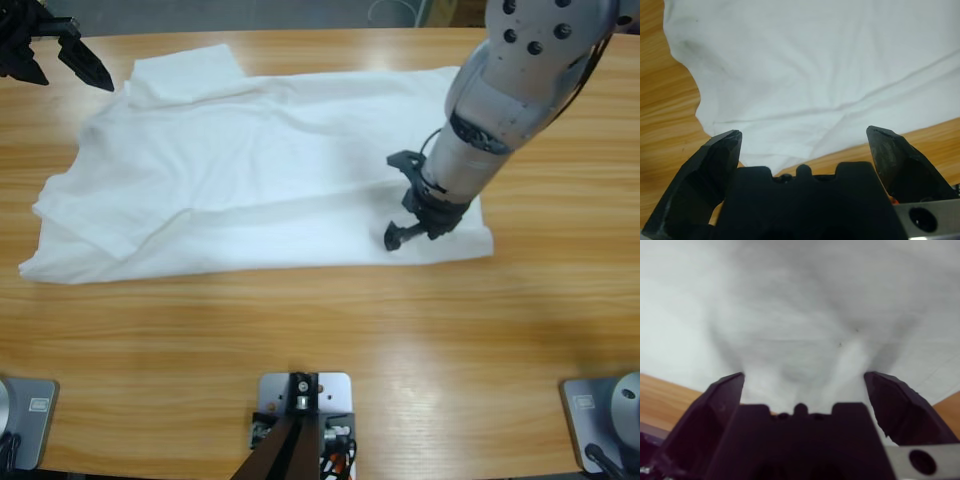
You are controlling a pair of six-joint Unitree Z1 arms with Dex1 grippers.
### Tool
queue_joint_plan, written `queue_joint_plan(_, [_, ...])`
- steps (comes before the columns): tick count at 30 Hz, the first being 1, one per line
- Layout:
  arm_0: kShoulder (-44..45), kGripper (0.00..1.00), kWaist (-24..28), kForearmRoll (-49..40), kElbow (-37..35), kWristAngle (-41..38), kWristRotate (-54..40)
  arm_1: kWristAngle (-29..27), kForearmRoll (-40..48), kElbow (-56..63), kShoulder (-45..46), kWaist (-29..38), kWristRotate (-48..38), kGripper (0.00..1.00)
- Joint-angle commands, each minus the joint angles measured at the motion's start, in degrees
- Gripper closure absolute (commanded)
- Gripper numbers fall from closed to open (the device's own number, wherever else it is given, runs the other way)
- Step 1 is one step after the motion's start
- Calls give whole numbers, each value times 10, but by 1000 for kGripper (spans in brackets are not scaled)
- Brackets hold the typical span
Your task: Fold clothes
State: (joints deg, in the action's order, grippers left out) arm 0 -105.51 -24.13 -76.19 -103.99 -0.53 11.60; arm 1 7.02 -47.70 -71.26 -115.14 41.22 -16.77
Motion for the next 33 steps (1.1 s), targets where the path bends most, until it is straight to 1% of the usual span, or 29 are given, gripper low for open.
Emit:
queue_joint_plan(1, [-3,32,-4,8,19,8,-9,23,16,79,0,-6,-59,27])
queue_joint_plan(5, [-1,32,-5,8,18,8,-9,30,40,121,21,-7,-102,27])
queue_joint_plan(9, [3,32,-8,7,18,8,-9,31,59,159,23,-8,-167,27])
queue_joint_plan(15, [4,32,-12,7,17,7,-9,14,91,213,17,-29,-252,27])
queue_joint_plan(21, [3,32,-13,7,17,7,-10,12,138,274,19,-34,-297,27])
queue_joint_plan(25, [3,32,-14,7,16,6,-10,5,144,288,34,-33,-313,0])
queue_joint_plan(28, [5,32,-14,7,15,6,-10,-17,130,286,34,-32,-312,0])
queue_joint_plan(30, [4,32,-14,7,14,6,-10,-33,97,271,13,-9,-299,0])
queue_joint_plan(32, [4,32,-14,7,13,6,-10,-47,37,217,-15,24,-282,0])
queue_joint_plan(33, [5,32,-14,6,13,6,-10,-68,-10,178,-24,42,-276,0])
